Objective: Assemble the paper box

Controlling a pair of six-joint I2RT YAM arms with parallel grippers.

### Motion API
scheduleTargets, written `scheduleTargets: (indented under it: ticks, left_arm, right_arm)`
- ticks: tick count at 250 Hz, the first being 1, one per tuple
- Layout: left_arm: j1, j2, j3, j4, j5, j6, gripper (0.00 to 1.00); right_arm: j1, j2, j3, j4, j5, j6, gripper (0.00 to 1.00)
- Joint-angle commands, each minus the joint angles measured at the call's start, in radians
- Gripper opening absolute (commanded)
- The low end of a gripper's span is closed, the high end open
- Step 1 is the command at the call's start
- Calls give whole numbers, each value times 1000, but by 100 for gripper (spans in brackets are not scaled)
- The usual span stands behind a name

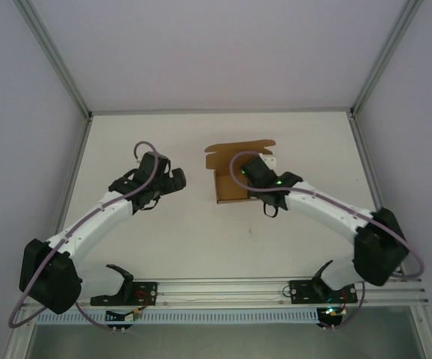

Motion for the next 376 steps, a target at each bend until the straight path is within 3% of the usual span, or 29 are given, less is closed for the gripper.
scheduleTargets:
  ticks: [1,70,124,180,228,276,323,376]
  left_arm:
    - [1,-34,-36,-15,3,-8,100]
    - [1,-32,-56,10,27,9,100]
    - [-1,-31,-50,27,62,21,100]
    - [0,-29,-39,52,102,51,100]
    - [-1,-11,-10,64,118,74,100]
    - [-1,16,-18,96,172,69,98]
    - [-24,74,-51,243,357,69,85]
    - [-90,210,-6,311,393,71,71]
  right_arm:
    - [10,83,7,-9,-7,124,0]
    - [75,301,66,-45,22,239,1]
    - [89,228,86,-95,27,232,33]
    - [89,52,28,-37,8,188,47]
    - [64,-50,-48,0,-41,161,50]
    - [-35,-101,-217,176,-236,190,46]
    - [-132,-142,-350,457,-428,184,40]
    - [-156,-151,-391,530,-487,180,33]
